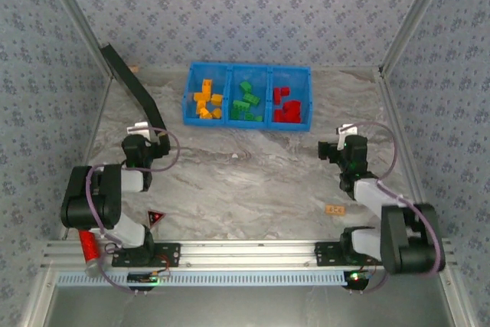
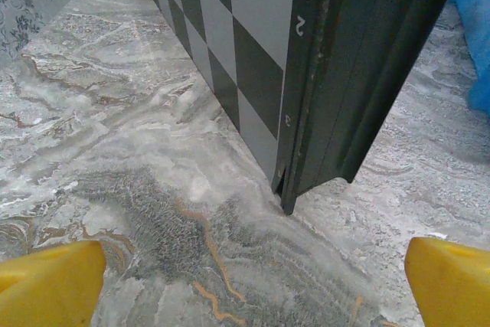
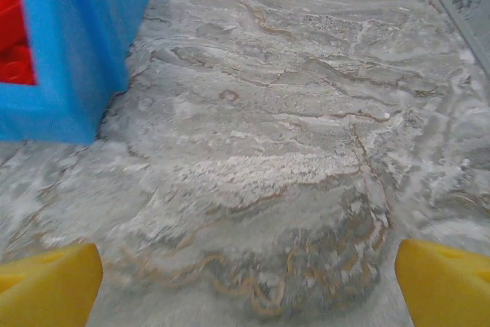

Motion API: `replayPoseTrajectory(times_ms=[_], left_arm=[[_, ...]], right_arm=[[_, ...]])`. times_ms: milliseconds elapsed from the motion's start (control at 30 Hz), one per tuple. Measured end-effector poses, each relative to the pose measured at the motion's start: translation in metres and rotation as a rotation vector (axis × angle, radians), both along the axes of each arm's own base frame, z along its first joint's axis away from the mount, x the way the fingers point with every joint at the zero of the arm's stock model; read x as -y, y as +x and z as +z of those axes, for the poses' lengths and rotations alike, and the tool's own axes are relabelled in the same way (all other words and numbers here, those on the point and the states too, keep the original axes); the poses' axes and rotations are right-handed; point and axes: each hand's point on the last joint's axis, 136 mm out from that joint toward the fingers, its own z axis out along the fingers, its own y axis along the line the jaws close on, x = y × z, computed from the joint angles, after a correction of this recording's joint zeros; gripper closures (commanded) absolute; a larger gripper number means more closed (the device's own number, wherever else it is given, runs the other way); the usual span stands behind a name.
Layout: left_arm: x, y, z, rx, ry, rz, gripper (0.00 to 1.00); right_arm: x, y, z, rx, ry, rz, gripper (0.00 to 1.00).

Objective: Sort the legos into containers by color
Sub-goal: Reset both arms

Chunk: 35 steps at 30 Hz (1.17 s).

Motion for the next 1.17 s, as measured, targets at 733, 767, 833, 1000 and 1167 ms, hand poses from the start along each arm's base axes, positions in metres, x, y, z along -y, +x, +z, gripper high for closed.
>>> replayPoseTrajectory(times_ms=[733,767,833,1000,1167], left_arm=[[0.01,0.004,0.004,0.011,0.024,-0.041,0.0],[0.01,0.004,0.004,0.011,0.025,-0.042,0.0],[0.01,0.004,0.004,0.011,0.027,-0.042,0.0],[0.01,0.004,0.004,0.011,0.027,-0.042,0.0],[0.01,0.004,0.004,0.011,0.021,-0.049,0.0]], right_arm=[[0.003,0.031,-0.017,0.071,0.064,0.055,0.0],[0.003,0.031,-0.017,0.071,0.064,0.055,0.0],[0.003,0.031,-0.017,0.071,0.064,0.055,0.0],[0.001,0.031,-0.016,0.072,0.059,0.055,0.0],[0.002,0.032,-0.015,0.075,0.055,0.051,0.0]])
